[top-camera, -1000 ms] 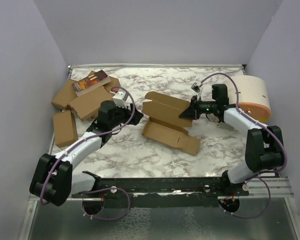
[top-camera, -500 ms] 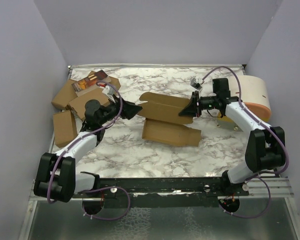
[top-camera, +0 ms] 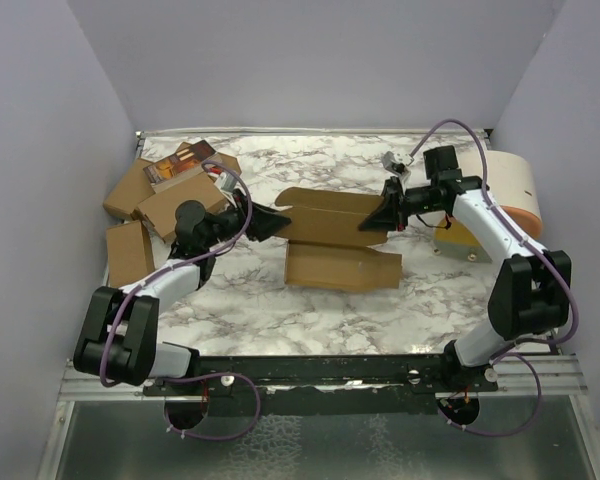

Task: Fold the paper box

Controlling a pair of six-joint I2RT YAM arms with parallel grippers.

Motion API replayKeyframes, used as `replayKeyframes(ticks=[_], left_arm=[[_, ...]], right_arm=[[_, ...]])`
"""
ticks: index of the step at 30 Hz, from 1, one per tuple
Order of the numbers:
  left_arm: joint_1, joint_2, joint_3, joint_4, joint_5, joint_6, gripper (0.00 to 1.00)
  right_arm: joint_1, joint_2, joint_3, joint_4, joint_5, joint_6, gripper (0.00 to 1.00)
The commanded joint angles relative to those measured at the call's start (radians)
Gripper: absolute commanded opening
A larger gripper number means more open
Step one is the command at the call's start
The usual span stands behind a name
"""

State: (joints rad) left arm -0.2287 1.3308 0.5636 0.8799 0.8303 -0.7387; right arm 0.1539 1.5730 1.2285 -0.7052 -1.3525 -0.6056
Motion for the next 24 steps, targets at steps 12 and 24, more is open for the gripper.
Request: replayKeyframes(ticks=[12, 24], left_arm=[[-0.067, 0.069, 0.022, 0.145, 0.142, -0.036, 0.31], [-0.087, 0.044, 0.009, 0.158, 0.144, -0.007, 0.0]], right_arm=[[0.028, 0.067, 0.102, -0.233, -0.021, -0.208, 0.01], [0.031, 0.06, 0.113, -0.256, 0.008, -0.222, 0.05]])
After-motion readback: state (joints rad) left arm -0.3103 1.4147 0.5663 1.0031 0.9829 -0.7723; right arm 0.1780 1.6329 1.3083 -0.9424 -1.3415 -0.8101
